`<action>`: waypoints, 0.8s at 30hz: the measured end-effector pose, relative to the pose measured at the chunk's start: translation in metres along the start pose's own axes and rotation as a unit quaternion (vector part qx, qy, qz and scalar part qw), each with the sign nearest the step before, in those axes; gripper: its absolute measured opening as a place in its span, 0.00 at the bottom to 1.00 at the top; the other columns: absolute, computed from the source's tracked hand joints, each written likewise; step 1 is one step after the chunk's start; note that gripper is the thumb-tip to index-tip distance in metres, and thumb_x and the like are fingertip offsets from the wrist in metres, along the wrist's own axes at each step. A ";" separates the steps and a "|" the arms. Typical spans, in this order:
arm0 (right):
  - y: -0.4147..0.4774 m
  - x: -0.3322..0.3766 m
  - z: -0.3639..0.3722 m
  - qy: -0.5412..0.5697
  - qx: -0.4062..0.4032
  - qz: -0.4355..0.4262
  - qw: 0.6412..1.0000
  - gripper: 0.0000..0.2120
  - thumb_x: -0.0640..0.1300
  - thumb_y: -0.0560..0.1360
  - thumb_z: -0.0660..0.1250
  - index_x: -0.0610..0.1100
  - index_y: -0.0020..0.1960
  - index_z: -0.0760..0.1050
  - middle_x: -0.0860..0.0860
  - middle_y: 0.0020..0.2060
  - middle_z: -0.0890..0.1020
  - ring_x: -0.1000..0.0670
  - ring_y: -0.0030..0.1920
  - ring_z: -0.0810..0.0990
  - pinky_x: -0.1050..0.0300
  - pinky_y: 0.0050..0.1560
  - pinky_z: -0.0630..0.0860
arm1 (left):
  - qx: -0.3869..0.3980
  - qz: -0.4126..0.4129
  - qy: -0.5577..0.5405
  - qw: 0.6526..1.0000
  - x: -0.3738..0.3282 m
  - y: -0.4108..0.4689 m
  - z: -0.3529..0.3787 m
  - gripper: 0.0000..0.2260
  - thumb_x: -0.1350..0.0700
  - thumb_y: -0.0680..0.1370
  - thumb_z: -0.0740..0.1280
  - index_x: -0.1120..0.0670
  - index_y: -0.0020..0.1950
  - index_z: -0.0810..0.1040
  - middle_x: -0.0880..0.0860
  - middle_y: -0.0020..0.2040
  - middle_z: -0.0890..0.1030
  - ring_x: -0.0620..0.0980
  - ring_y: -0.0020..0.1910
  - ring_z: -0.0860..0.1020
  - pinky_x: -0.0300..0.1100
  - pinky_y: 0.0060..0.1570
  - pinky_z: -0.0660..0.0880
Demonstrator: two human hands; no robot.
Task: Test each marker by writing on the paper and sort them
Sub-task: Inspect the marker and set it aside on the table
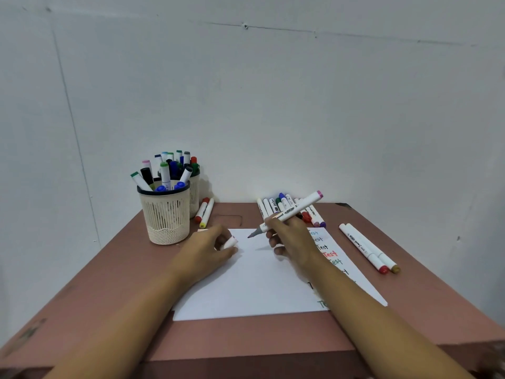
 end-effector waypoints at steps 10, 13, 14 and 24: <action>-0.004 -0.006 0.015 0.014 0.033 -0.007 0.999 0.08 0.41 0.78 0.64 0.43 0.40 0.75 0.49 0.31 0.74 0.54 0.28 0.70 0.61 0.28 0.62 | 0.003 0.039 -0.027 0.999 -0.012 0.001 0.006 0.05 0.55 0.73 0.72 0.51 0.46 0.77 0.47 0.40 0.80 0.44 0.41 0.76 0.41 0.45 0.73; -0.005 -0.006 0.023 0.007 0.071 -0.020 0.997 0.07 0.42 0.78 0.65 0.43 0.42 0.75 0.49 0.31 0.75 0.54 0.29 0.71 0.61 0.29 0.65 | 0.000 0.052 -0.058 0.997 -0.018 0.001 0.007 0.05 0.56 0.73 0.72 0.51 0.47 0.79 0.47 0.38 0.80 0.43 0.40 0.76 0.40 0.43 0.72; -0.006 -0.005 0.025 0.012 0.084 -0.023 0.996 0.06 0.43 0.78 0.65 0.43 0.42 0.75 0.50 0.31 0.75 0.54 0.29 0.72 0.61 0.29 0.66 | -0.003 0.054 -0.071 0.996 -0.018 0.001 0.006 0.06 0.56 0.72 0.73 0.51 0.47 0.79 0.47 0.37 0.79 0.43 0.39 0.76 0.40 0.43 0.72; -0.005 -0.015 0.024 0.105 0.094 0.006 0.990 0.07 0.42 0.76 0.69 0.41 0.41 0.76 0.50 0.28 0.73 0.56 0.27 0.70 0.65 0.29 0.70 | -0.039 0.093 -0.037 0.994 -0.026 -0.003 0.001 0.06 0.55 0.76 0.69 0.53 0.51 0.81 0.48 0.31 0.72 0.39 0.32 0.69 0.32 0.33 0.64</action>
Point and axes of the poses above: each hand's wrist, its own y-axis towards the middle knuckle, its own z-axis out of the palm, x = y × z, the point moved 10 cm from there along y, towards the middle knuckle
